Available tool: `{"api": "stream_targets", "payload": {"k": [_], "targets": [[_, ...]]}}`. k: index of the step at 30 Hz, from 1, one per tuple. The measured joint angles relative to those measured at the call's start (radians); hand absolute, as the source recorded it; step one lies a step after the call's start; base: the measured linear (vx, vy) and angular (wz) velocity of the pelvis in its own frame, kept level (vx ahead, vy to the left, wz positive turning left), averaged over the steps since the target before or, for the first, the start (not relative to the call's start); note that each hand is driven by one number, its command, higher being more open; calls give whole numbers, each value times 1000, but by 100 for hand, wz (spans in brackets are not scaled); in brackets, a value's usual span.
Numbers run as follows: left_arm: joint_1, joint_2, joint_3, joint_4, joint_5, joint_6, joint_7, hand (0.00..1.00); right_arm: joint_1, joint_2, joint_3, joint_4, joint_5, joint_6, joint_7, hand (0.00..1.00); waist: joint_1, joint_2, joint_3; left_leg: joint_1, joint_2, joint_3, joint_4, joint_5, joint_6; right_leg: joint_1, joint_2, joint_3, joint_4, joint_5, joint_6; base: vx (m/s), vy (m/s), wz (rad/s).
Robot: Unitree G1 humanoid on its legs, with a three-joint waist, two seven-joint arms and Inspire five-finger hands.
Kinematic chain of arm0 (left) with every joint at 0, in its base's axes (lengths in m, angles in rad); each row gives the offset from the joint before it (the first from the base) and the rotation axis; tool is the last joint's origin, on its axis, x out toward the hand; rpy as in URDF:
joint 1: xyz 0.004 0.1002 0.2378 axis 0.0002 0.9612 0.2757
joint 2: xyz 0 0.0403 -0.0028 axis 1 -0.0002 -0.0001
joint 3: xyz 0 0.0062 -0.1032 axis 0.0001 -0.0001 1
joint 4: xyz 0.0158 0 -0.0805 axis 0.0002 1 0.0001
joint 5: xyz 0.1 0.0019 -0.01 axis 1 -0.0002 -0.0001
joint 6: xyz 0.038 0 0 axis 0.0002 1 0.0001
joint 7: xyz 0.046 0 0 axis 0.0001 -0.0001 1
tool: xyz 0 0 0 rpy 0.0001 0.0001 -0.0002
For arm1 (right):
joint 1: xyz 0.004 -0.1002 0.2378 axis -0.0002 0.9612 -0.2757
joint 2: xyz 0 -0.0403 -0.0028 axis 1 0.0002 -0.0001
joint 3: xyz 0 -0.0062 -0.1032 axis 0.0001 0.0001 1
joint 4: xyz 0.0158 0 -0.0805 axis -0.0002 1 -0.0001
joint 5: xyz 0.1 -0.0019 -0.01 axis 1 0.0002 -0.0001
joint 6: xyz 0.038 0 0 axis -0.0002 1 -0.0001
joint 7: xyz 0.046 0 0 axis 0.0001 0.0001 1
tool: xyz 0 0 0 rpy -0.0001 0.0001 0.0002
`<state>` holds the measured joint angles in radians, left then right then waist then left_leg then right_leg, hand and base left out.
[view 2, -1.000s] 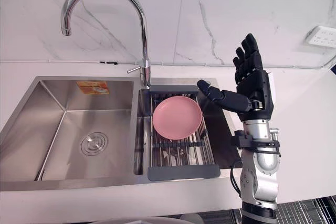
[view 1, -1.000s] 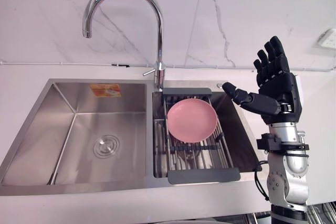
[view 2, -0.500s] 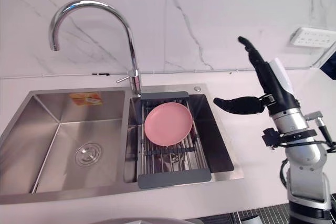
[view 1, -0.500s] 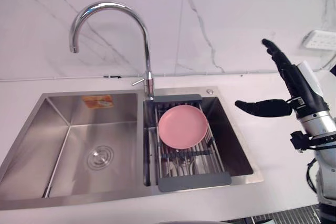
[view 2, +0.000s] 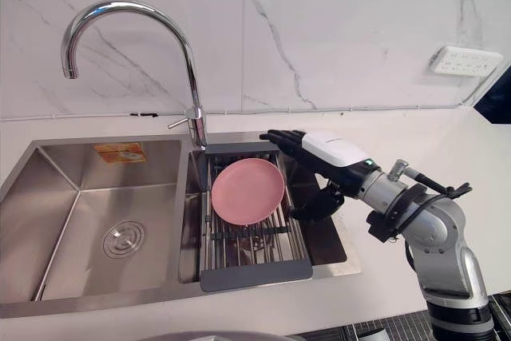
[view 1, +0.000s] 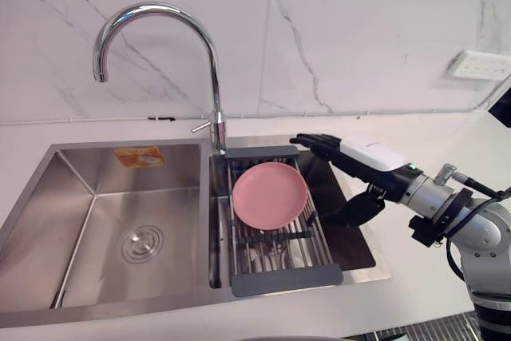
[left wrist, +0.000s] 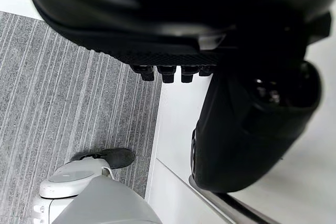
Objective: Walk over to the sink, pick up the cup, carry it to the dishwasher, place the cup inside the dishwasher, then close the dishwasher door
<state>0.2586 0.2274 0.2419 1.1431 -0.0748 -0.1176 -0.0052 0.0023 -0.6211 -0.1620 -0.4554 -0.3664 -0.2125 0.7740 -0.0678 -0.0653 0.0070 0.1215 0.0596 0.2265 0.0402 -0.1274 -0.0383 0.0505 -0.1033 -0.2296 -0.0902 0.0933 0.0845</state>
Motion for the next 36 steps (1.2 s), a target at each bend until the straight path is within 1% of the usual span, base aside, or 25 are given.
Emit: {"api": "stream_targets", "payload": {"k": [4, 7, 8, 11, 13, 14, 16, 18, 20, 23, 26, 30, 36], "targets": [[5, 6, 0, 2, 18, 0, 0, 100, 14, 7, 62, 1, -75, -3, 14, 100, 2, -15, -14, -1, -2, 0, -1, 1, 1, -1, -2, -1, 0, 1, 0, -46, -16, 0], [7, 6, 0, 3, 19, 0, -1, 100, 17, 19, 95, 0, -118, -10, 14, 100, 5, -15, -26, -7, -3, -1, -1, 3, 2, -5, -2, 0, 0, 2, 0, -144, -59, 3], [-10, 6, -4, 1, 36, 0, -24, 100, 43, 38, 133, 1, -187, -15, 14, 100, 26, -15, -29, -18, -5, -11, -11, 15, 2, -13, -4, -10, 0, 7, -3, -327, -143, 10], [-12, 6, -4, 1, 36, 0, -24, 100, 43, 38, 134, 2, -187, -15, 14, 100, 27, -15, -29, -19, -5, -11, -12, 17, 4, -14, -4, -10, 0, 8, -4, -102, -45, 3], [-11, 6, -4, 1, 36, 0, -24, 100, 42, 38, 166, 10, -187, -13, 9, 100, 29, -16, -29, -19, -5, -13, -14, 19, 5, -14, -4, -12, 0, 8, -4, 0, 0, 0], [-12, 6, -4, 1, 36, 2, -24, 100, 41, 39, 183, 16, -207, -15, 0, 100, 29, -16, -29, -19, -6, -17, -17, 21, 5, -14, -4, -13, 0, 8, -4, -18, -10, 9], [-21, 4, -4, -2, 36, 10, -27, 100, 41, 58, 247, 45, -313, -16, -10, 100, 32, -17, -30, -23, -8, -26, -28, 32, 6, -16, -5, -26, 0, 8, -4, -38, -19, 15], [-25, 1, -4, -4, 36, 11, -29, 100, 41, 75, 262, 74, -345, -14, -10, 100, 42, -17, -30, -22, -8, -28, -35, 36, 6, -18, -5, -27, 0, 8, -4, -35, -18, 6], [-24, -5, -5, -4, 35, 12, -35, 100, 41, 81, 264, 95, -378, 0, -14, 100, 52, -17, -30, -23, -8, -31, -37, 38, 6, -18, -5, -31, 0, 8, -4, -37, -20, 4], [-18, -13, -17, -3, 36, 17, -43, 100, 38, 82, 264, 95, -384, 5, -28, 100, 52, -17, -30, -23, -8, -32, -37, 38, 5, -18, -5, -33, 0, 8, -4, -36, -14, 1], [-17, -41, -38, -4, 35, 20, -45, 100, 37, 97, 264, 95, -407, 5, -33, 100, 53, -17, -29, -23, -8, -34, -37, 39, 5, -17, -5, -34, 0, 8, -4, -49, -18, 2], [-27, -47, -49, -24, 35, 19, -46, 100, 35, 105, 285, 135, -428, 6, -56, 100, 51, -16, -25, -22, -7, -39, -44, 48, -2, -16, -5, -41, 0, 8, -4, -62, -25, 4], [-28, -55, -52, -47, 35, 15, -46, 100, 35, 108, 289, 137, -478, 13, -87, 100, 48, -14, 7, -15, -6, -40, -62, 60, -4, -16, -3, -44, 0, 8, -4, -54, -21, 1]]}}
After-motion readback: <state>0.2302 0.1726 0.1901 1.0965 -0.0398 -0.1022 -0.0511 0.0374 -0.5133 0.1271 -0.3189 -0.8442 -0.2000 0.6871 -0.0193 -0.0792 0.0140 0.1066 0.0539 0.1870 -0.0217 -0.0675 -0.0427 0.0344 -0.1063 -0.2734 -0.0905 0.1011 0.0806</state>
